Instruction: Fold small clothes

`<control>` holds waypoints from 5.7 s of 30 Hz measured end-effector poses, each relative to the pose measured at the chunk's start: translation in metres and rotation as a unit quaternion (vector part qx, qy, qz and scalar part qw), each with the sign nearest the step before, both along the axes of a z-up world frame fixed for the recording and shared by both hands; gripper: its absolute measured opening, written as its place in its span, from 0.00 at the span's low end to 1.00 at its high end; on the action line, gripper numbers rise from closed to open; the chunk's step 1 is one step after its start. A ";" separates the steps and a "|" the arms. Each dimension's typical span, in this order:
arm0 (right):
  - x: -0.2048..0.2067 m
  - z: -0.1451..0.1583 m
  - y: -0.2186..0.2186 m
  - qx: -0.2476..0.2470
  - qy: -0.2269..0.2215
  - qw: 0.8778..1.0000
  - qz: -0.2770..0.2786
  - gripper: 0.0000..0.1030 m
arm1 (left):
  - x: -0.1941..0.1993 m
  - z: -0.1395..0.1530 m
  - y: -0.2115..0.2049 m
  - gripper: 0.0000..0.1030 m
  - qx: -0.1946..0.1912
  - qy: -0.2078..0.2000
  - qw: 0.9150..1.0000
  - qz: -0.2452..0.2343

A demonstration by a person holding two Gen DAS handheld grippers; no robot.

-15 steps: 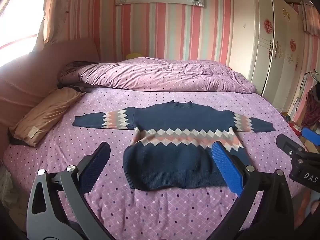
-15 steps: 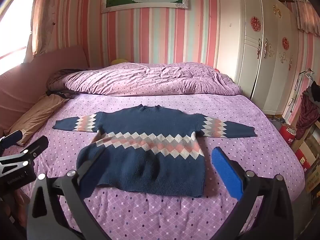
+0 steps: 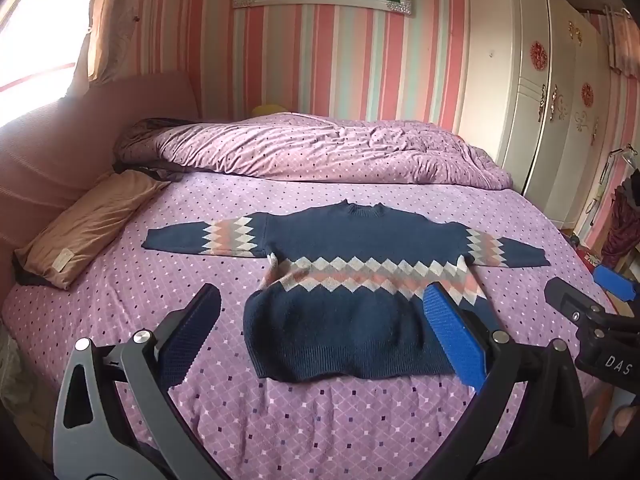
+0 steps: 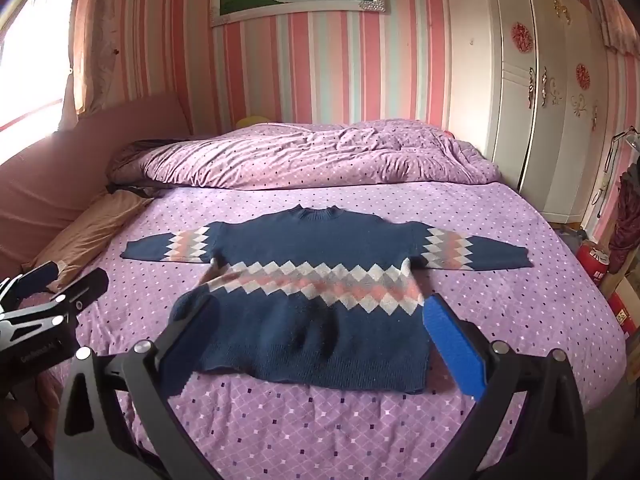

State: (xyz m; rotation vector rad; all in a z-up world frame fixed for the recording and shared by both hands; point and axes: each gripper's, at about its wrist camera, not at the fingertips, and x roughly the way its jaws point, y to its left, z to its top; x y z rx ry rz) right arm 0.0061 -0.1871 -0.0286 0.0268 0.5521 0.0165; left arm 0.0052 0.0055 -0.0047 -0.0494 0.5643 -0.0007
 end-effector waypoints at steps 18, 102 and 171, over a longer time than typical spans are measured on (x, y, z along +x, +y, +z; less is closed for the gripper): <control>0.003 0.002 -0.003 0.005 -0.014 1.000 -0.011 0.98 | 0.007 0.002 0.011 0.97 -0.034 0.004 0.999 0.015; 0.038 -0.009 0.000 -0.048 0.007 0.999 -0.018 0.98 | 0.034 -0.008 0.015 0.97 0.001 0.012 0.999 0.040; 0.360 -0.292 -0.600 0.225 0.218 0.918 -0.243 0.54 | 0.198 -0.159 -0.203 0.97 0.125 0.024 0.992 0.004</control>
